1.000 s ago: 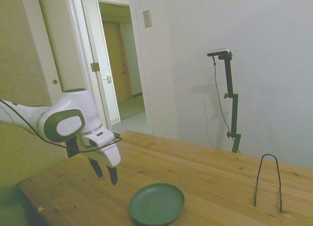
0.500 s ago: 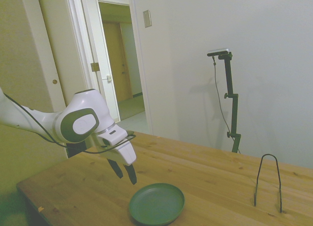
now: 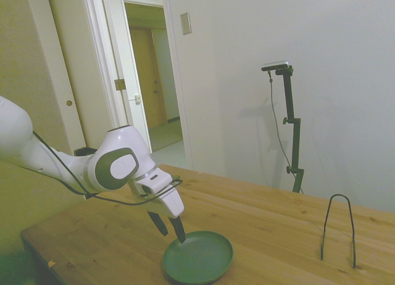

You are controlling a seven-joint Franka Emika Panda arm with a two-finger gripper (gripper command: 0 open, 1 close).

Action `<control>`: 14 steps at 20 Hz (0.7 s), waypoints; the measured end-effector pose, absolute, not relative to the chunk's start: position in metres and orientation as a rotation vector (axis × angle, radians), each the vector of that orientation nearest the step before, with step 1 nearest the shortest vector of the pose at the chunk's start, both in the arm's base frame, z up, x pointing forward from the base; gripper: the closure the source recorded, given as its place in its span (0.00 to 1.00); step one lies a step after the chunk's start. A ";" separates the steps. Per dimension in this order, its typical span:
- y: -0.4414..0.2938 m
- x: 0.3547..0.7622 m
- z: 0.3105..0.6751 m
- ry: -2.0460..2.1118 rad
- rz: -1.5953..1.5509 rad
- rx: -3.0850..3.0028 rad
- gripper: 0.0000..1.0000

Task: Load the plate

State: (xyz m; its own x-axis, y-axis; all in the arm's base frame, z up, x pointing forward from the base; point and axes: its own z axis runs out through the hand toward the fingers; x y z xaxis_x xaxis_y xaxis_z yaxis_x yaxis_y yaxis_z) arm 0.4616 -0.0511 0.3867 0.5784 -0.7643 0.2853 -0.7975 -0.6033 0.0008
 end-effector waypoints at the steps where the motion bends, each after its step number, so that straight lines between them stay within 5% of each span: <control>1: -0.050 0.462 0.387 -1.330 0.388 2.677 0.00; 14: -0.037 0.448 0.353 -1.308 0.413 2.683 0.00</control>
State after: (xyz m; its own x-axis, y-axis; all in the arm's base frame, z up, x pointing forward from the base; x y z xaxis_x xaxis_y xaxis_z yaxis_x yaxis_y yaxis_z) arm 0.4483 -0.0365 0.3528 0.5872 -0.7522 0.2989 -0.7874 -0.6165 -0.0045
